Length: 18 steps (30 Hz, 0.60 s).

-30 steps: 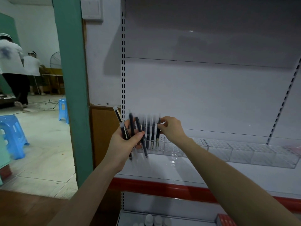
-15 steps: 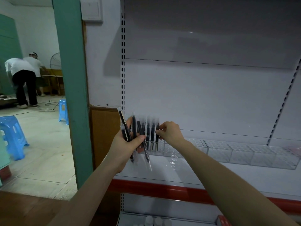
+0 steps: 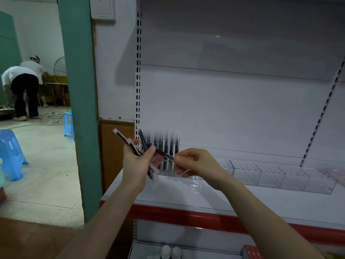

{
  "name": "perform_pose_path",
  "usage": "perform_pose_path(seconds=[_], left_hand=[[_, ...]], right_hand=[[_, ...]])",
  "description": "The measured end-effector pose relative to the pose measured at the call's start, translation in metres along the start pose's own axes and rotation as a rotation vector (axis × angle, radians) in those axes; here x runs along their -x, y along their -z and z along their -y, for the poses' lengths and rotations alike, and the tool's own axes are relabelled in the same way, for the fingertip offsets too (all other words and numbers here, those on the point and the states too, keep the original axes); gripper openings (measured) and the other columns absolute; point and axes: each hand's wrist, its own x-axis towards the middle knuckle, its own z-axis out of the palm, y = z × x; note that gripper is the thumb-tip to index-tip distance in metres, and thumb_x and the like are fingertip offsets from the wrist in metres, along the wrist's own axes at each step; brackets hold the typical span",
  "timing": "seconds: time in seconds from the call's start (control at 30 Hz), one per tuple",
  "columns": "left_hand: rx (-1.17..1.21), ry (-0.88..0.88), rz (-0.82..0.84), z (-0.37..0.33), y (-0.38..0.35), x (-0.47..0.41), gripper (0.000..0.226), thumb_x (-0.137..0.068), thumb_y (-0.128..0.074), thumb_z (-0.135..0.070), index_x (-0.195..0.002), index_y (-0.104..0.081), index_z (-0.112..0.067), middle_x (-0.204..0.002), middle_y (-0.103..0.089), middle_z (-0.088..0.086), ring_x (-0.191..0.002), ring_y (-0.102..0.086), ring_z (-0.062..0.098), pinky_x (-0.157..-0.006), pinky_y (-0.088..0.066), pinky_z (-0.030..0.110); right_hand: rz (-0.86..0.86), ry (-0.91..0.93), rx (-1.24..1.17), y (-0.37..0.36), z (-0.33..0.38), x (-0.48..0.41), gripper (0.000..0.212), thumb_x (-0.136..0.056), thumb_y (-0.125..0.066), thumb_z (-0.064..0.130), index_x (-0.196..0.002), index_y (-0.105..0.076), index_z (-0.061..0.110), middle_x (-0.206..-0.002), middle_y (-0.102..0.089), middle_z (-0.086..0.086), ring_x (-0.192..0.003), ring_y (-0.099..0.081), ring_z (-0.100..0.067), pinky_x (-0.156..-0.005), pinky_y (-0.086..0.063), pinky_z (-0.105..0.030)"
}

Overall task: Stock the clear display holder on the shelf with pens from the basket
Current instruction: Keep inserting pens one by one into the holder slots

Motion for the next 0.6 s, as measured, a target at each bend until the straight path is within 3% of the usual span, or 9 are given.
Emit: perform_pose_path(seconds=[0.13, 0.37, 0.47, 0.6], left_hand=[[0.006, 0.002, 0.023, 0.001, -0.001, 0.000, 0.025, -0.090, -0.054, 0.000, -0.090, -0.042, -0.022, -0.088, -0.064, 0.014, -0.061, -0.070, 0.015, -0.064, -0.059, 0.032], [-0.085, 0.017, 0.103, -0.005, -0.012, 0.009, 0.022, -0.090, -0.054, 0.001, -0.083, -0.048, -0.019, -0.076, -0.063, 0.010, -0.057, -0.066, 0.014, -0.063, -0.053, 0.035], [-0.076, 0.035, 0.119, -0.005, -0.016, 0.009, 0.022, -0.089, -0.056, 0.001, -0.083, -0.050, -0.019, -0.072, -0.062, 0.005, -0.056, -0.066, 0.013, -0.059, -0.053, 0.032], [-0.067, 0.049, 0.078, -0.006, -0.010, 0.004, 0.017, -0.088, -0.057, 0.000, -0.086, -0.054, -0.016, -0.075, -0.062, 0.004, -0.066, -0.065, 0.018, -0.070, -0.055, 0.036]], right_hand=[[-0.141, -0.009, -0.187, 0.005, 0.002, -0.006, 0.007, -0.083, -0.063, -0.001, -0.083, -0.064, 0.007, -0.067, -0.059, -0.005, -0.057, -0.056, -0.012, -0.056, -0.053, -0.019], [-0.307, -0.066, -0.853, 0.016, 0.005, -0.025, 0.011, -0.087, -0.060, 0.004, -0.076, -0.058, 0.006, -0.061, -0.053, -0.003, -0.049, -0.052, -0.009, -0.047, -0.048, -0.016], [-0.376, -0.022, -0.842, 0.023, 0.009, -0.032, 0.009, -0.089, -0.061, 0.011, -0.082, -0.058, 0.007, -0.071, -0.059, -0.006, -0.062, -0.058, -0.012, -0.053, -0.054, -0.019], [-0.518, 0.063, -0.618, 0.040, 0.012, -0.042, 0.010, -0.092, -0.057, 0.016, -0.089, -0.057, 0.007, -0.085, -0.064, -0.008, -0.071, -0.065, -0.016, -0.059, -0.057, -0.021]])
